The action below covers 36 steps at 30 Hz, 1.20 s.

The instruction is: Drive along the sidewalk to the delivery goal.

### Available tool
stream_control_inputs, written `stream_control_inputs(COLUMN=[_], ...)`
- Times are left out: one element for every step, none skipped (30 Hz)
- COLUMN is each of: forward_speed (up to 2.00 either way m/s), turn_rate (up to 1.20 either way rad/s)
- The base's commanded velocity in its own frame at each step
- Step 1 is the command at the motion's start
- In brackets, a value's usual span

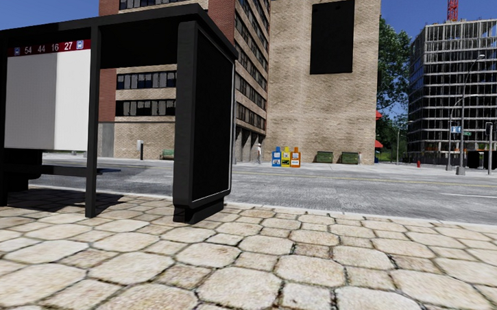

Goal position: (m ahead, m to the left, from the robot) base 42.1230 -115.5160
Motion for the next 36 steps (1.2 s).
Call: stream_control_inputs(forward_speed=[0.0,0.0,0.0,0.0,0.0,0.0,0.0,0.0,0.0,0.0,0.0,0.0,0.0,0.0,0.0,0.0,0.0,0.0,0.0,0.0,0.0,0.0,0.0,0.0,0.0,0.0,0.0,0.0,0.0,0.0,0.0,0.0,0.0,0.0,0.0,0.0], turn_rate=[-0.24,-0.28,-0.28,-0.29,-0.3,-0.3,-0.31,-0.31,-0.31,-0.31,-0.31,-0.31,-0.31,-0.31,-0.32,-0.32,-0.32,-0.32,-0.32,-0.32,-0.32,-0.32,-0.32,-0.32,-0.32,-0.32,-0.32,-0.32,-0.32,-0.32,-0.32,-0.33,-0.35,-0.35,-0.36,-0.37])
